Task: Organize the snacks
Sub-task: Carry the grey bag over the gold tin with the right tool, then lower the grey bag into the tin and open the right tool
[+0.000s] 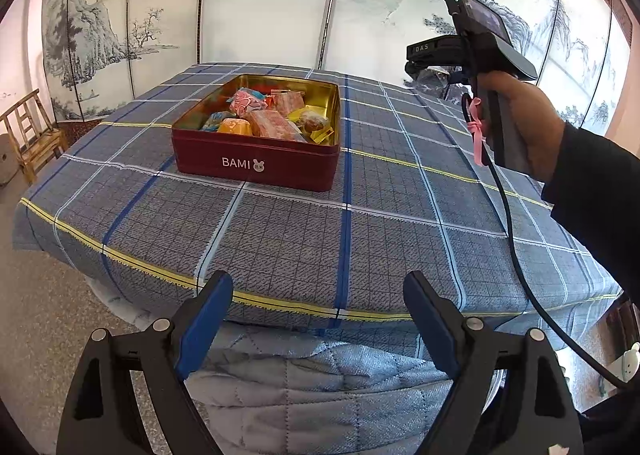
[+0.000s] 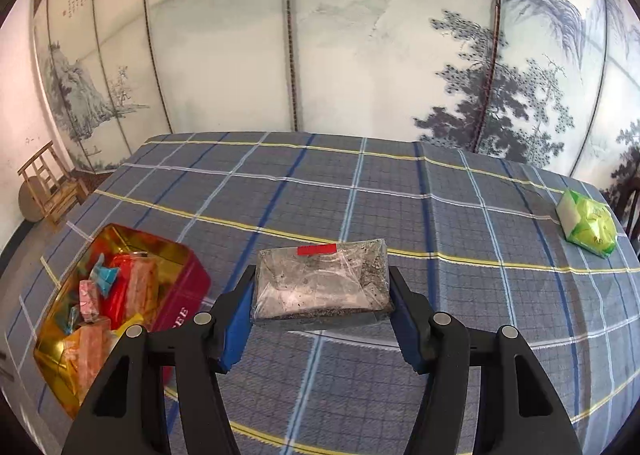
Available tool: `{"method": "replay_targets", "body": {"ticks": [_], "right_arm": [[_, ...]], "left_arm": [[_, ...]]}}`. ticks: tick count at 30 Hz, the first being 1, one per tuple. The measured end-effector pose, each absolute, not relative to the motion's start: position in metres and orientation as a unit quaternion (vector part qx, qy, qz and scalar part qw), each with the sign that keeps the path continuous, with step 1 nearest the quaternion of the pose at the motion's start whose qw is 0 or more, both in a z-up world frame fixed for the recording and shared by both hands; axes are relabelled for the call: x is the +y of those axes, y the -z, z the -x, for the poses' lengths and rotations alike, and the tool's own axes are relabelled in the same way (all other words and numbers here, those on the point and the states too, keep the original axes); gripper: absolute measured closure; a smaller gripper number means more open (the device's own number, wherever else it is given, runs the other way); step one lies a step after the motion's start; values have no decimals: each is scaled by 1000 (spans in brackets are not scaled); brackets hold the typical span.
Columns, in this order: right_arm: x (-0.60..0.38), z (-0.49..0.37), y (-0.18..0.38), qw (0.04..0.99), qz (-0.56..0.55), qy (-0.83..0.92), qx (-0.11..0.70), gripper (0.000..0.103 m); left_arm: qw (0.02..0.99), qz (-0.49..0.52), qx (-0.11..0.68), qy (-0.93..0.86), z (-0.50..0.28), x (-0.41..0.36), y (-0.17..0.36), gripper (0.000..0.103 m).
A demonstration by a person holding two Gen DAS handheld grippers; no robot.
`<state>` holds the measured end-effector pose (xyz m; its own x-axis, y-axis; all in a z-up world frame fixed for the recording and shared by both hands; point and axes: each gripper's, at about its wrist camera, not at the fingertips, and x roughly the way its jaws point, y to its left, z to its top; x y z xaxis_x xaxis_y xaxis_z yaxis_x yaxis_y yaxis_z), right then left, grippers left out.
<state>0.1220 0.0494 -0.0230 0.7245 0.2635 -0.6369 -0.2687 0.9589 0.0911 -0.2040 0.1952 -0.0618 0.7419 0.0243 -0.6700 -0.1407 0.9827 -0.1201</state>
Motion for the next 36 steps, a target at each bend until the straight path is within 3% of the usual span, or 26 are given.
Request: {"method": "replay_targets", "body": {"ticks": [23, 36], "right_arm": [[188, -59, 31, 900, 71, -248, 352, 42], [206, -94, 40, 893, 57, -223, 386, 42]], "left_arm": [[924, 122, 355, -78, 224, 231, 74, 19], [918, 142, 359, -91, 228, 249, 86, 19]]}}
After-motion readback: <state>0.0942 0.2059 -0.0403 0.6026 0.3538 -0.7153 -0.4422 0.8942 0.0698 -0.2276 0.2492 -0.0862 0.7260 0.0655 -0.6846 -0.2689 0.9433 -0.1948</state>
